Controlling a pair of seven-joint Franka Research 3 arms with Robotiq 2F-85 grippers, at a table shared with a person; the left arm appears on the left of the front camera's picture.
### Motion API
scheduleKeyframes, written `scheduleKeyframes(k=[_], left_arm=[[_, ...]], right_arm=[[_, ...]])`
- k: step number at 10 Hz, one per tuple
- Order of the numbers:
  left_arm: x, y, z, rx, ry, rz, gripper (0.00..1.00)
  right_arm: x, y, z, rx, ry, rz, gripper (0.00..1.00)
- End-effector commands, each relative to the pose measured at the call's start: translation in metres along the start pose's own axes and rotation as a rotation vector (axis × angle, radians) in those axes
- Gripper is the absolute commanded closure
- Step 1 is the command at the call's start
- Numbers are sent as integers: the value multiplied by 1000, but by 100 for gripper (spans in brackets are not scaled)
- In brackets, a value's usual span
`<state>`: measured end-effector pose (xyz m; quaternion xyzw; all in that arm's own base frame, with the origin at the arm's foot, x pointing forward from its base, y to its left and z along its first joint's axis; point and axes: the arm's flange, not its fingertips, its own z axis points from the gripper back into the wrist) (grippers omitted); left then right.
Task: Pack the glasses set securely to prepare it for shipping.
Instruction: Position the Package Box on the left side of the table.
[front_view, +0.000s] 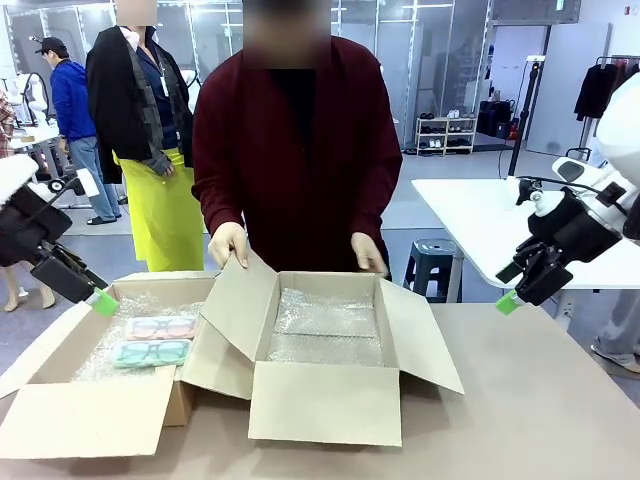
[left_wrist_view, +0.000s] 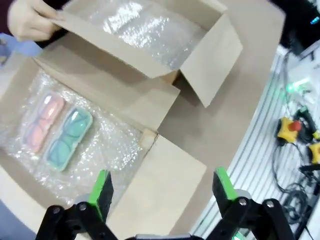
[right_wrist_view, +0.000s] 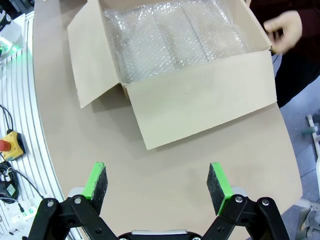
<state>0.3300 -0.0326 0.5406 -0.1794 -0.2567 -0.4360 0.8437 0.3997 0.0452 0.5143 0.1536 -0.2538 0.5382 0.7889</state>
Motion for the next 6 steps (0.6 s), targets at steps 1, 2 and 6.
scheduleKeyframes(k=[1, 2, 6], left_arm=[[0, -3, -3, 11, 18, -2, 0], [0, -3, -3, 11, 18, -2, 0], [0, -3, -3, 11, 18, -2, 0]], right_arm=[[2, 0, 2, 2, 8, 4, 0], [2, 0, 2, 2, 8, 4, 0], [2, 0, 2, 2, 8, 4, 0]])
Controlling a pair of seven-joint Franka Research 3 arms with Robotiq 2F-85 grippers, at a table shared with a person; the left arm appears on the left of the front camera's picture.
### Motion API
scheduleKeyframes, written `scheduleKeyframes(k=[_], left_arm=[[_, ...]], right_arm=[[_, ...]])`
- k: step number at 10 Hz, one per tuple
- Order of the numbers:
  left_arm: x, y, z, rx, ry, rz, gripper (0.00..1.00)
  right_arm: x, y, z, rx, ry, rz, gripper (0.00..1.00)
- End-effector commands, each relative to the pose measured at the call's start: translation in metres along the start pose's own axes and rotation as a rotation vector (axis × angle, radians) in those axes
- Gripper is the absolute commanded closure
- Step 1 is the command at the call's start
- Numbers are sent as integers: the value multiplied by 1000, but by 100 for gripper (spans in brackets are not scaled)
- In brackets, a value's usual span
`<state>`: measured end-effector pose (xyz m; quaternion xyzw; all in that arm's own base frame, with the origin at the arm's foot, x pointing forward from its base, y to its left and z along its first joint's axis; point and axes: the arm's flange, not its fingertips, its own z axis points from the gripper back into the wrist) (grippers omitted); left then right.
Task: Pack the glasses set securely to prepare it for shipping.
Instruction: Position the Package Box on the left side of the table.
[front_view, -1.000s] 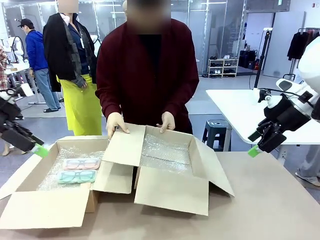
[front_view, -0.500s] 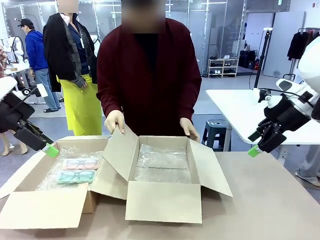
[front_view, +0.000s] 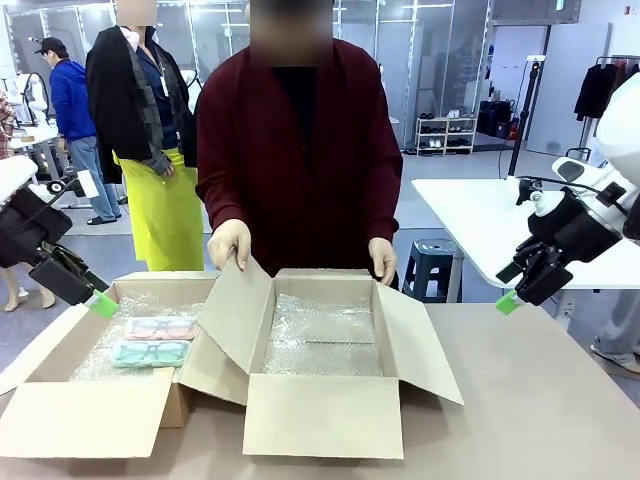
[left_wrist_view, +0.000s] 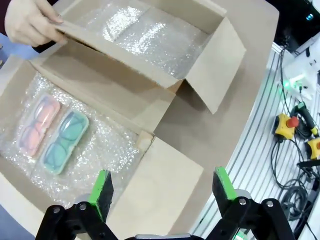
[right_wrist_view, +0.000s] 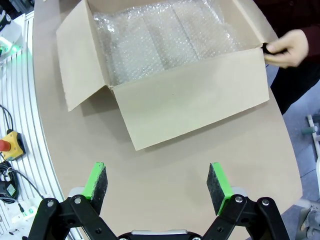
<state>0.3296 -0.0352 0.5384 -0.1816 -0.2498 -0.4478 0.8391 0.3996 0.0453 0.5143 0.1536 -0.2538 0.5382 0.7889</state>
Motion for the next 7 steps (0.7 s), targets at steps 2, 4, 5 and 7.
scheduleKeyframes(k=[2, 4, 5, 7], left_arm=[[0, -1, 0, 28, 7, 18, 0], [0, -1, 0, 28, 7, 18, 0], [0, -1, 0, 28, 7, 18, 0], [0, -1, 0, 28, 7, 18, 0]], right_arm=[[2, 0, 2, 2, 8, 4, 0], [2, 0, 2, 2, 8, 4, 0], [2, 0, 2, 2, 8, 4, 0], [2, 0, 2, 2, 8, 4, 0]])
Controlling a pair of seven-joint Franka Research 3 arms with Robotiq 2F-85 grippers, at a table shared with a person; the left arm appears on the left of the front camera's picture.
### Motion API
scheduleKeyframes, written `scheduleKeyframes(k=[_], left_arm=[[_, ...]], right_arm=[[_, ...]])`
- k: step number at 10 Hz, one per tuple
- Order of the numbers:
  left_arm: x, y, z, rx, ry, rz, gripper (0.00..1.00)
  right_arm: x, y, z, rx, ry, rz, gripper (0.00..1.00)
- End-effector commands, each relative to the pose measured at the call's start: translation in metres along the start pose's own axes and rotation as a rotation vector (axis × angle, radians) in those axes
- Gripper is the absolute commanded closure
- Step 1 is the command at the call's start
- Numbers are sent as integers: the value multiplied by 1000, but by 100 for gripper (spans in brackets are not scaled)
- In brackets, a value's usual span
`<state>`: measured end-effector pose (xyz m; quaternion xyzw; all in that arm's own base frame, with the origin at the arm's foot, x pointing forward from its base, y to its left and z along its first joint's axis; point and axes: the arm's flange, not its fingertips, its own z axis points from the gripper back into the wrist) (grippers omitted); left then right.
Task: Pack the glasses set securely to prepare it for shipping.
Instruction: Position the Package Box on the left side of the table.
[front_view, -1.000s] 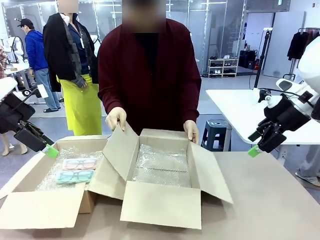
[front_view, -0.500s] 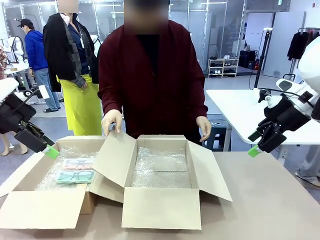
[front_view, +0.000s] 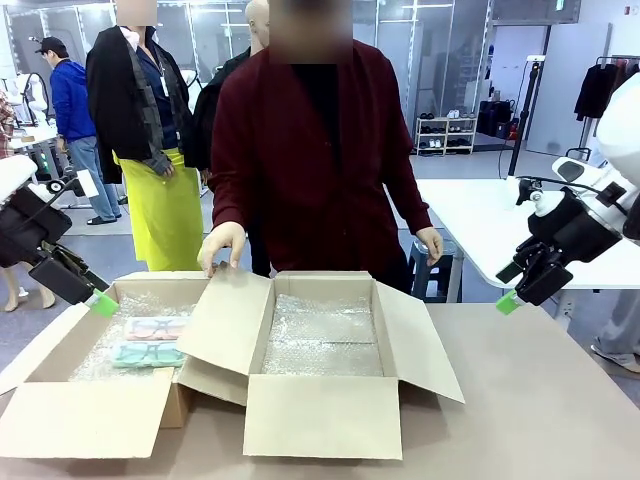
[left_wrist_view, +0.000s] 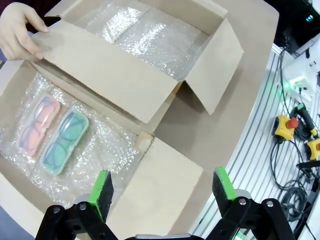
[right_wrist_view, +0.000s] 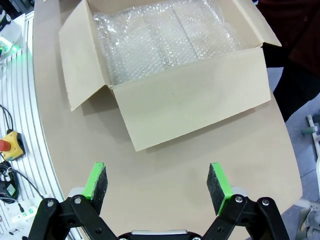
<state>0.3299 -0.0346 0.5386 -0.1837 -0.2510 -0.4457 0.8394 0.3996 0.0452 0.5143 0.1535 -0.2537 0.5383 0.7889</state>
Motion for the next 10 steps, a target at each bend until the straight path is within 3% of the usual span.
scheduleKeyframes(k=[1, 10], left_arm=[[0, -2, 0, 29, 11, 14, 0], [0, -2, 0, 29, 11, 14, 0]], right_arm=[[2, 0, 2, 2, 8, 4, 0], [2, 0, 2, 2, 8, 4, 0]])
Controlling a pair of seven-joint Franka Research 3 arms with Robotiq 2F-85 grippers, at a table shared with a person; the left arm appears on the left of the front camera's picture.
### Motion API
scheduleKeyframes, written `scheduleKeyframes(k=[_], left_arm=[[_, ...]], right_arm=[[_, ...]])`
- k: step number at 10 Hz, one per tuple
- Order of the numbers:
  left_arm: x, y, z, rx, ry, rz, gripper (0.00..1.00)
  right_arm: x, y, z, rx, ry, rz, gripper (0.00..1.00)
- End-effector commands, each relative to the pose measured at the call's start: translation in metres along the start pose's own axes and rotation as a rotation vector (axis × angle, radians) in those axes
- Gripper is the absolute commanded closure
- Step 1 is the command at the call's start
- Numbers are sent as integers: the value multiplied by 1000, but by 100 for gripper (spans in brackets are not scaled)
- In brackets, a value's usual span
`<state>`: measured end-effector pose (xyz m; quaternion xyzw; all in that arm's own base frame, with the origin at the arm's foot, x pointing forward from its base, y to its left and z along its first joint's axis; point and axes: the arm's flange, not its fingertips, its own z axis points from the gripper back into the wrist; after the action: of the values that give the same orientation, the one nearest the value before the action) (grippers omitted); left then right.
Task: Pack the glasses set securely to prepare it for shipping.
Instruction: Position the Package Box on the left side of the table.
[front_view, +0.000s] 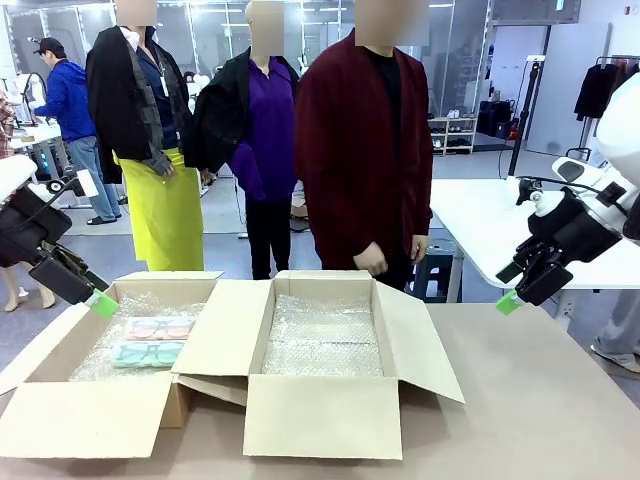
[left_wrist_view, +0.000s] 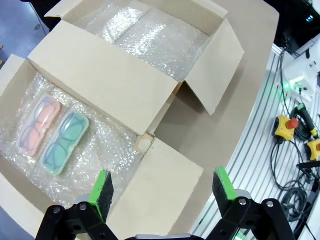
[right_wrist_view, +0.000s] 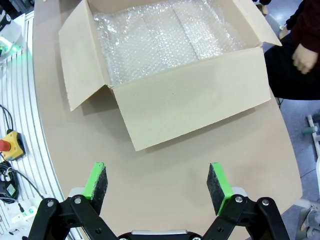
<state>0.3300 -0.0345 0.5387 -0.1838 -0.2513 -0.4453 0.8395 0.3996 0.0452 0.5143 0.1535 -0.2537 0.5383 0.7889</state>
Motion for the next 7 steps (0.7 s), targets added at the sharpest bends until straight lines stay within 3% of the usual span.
scheduleKeyframes(k=[1, 7], left_arm=[[0, -2, -1, 29, 12, 13, 0], [0, -2, -1, 29, 12, 13, 0]], right_arm=[[2, 0, 2, 2, 8, 4, 0], [2, 0, 2, 2, 8, 4, 0]])
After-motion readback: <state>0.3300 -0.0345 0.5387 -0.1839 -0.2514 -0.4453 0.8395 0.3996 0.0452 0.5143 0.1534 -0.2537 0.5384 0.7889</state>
